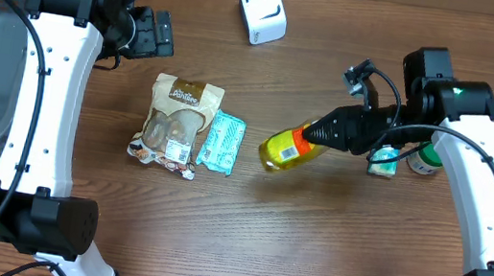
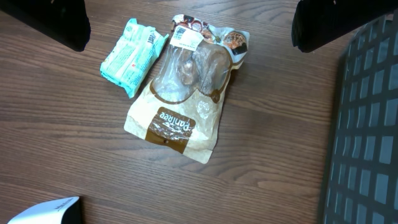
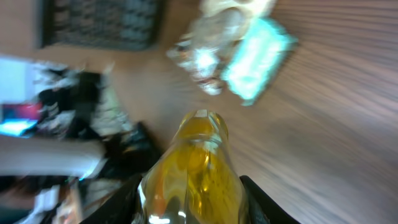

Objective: Scan the item barcode

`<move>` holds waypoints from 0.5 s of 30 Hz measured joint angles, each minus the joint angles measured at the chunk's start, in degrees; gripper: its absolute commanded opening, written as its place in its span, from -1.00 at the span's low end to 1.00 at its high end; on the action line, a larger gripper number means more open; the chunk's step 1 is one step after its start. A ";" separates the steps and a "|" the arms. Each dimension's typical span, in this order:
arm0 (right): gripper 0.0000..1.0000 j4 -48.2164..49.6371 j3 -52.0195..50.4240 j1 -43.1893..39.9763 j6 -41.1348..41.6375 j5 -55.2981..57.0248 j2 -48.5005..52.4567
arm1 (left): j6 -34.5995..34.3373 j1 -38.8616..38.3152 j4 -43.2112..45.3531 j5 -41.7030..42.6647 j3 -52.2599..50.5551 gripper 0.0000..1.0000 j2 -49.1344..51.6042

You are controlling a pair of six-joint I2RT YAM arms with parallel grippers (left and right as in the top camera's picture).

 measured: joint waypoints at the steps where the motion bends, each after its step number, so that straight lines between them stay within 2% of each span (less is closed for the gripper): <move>1: -0.18 1.07 -0.24 0.00 1.49 2.10 0.00 | 0.00 0.00 -0.02 0.02 0.00 0.99 0.00; 9: -0.18 8.94 -3.17 3.76 15.85 22.38 0.15 | 0.00 0.00 -0.02 0.02 0.00 0.99 0.00; 15: -0.19 4.44 2.38 12.15 22.25 36.76 1.18 | 0.00 0.00 -0.02 0.02 0.00 0.99 0.00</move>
